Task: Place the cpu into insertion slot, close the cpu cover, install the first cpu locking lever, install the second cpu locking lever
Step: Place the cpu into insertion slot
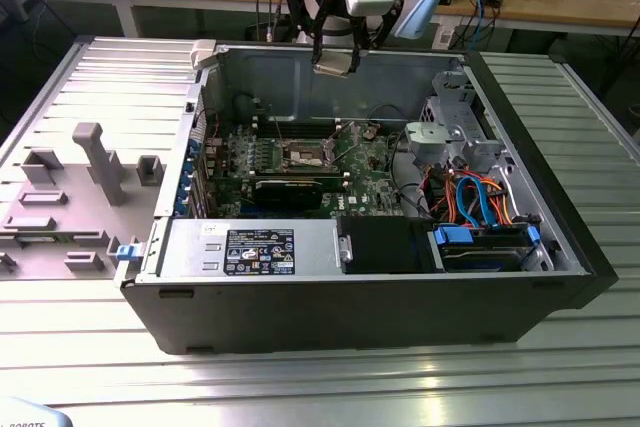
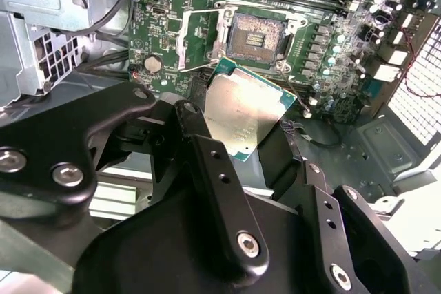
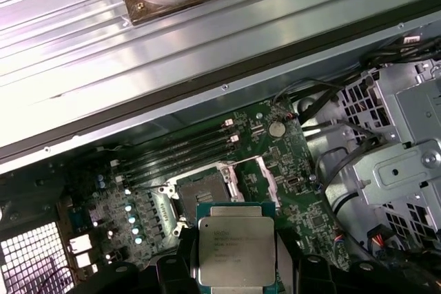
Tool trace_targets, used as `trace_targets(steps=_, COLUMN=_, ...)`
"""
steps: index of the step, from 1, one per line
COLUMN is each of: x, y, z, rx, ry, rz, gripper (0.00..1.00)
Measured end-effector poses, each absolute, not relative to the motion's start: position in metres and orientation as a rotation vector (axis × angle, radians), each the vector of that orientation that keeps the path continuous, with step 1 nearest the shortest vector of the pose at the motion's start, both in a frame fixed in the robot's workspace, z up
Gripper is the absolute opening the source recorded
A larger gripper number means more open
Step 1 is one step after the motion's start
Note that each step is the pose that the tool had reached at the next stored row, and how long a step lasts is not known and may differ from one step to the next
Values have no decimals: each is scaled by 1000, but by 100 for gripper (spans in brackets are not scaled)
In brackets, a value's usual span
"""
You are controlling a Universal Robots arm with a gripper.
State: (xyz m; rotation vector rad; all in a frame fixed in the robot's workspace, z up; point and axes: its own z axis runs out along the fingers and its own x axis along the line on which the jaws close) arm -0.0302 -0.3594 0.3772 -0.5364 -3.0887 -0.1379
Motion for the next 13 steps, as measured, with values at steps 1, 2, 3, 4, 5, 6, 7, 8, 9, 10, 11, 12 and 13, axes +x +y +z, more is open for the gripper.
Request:
trace_targets(steps=1, x=-30, y=-359, z=377, rx=-543, ry=-3088, rz=-138, gripper=55)
trace_targets(steps=2, x=-30, y=-359, z=377, rx=-547, ry=-3087, rz=-138, gripper=55)
trace_targets(steps=3, x=-31, y=-359, z=377, rx=-550, ry=-3087, rz=-138, gripper=55)
trace_targets(steps=4, x=-31, y=-359, z=377, rx=-554, ry=-3086, rz=-138, gripper=55)
trace_targets(steps=5, x=-31, y=-359, z=377, rx=-557, ry=-3086, rz=-138, gripper=55)
trace_targets(steps=6, x=-32, y=-359, z=377, rx=-560, ry=-3085, rz=-138, gripper=55)
trace_targets(steps=7, x=-32, y=-359, z=377, rx=-564, ry=-3085, rz=-138, gripper=55)
trace_targets(steps=8, x=-33, y=-359, z=377, rx=-571, ry=-3084, rz=-138, gripper=55)
trace_targets(steps=9, x=-33, y=-359, z=377, rx=-575, ry=-3083, rz=-138, gripper=55)
trace_targets(steps=10, x=-33, y=-359, z=377, rx=-580, ry=-3082, rz=-138, gripper=55)
trace_targets(steps=11, x=-33, y=-359, z=377, rx=-583, ry=-3082, rz=-138, gripper=55)
trace_targets(steps=12, x=-33, y=-359, z=377, rx=-589, ry=-3081, rz=-138, gripper=55)
trace_targets(steps=13, x=-33, y=-359, z=377, rx=-596, ry=-3080, rz=-138, gripper=55)
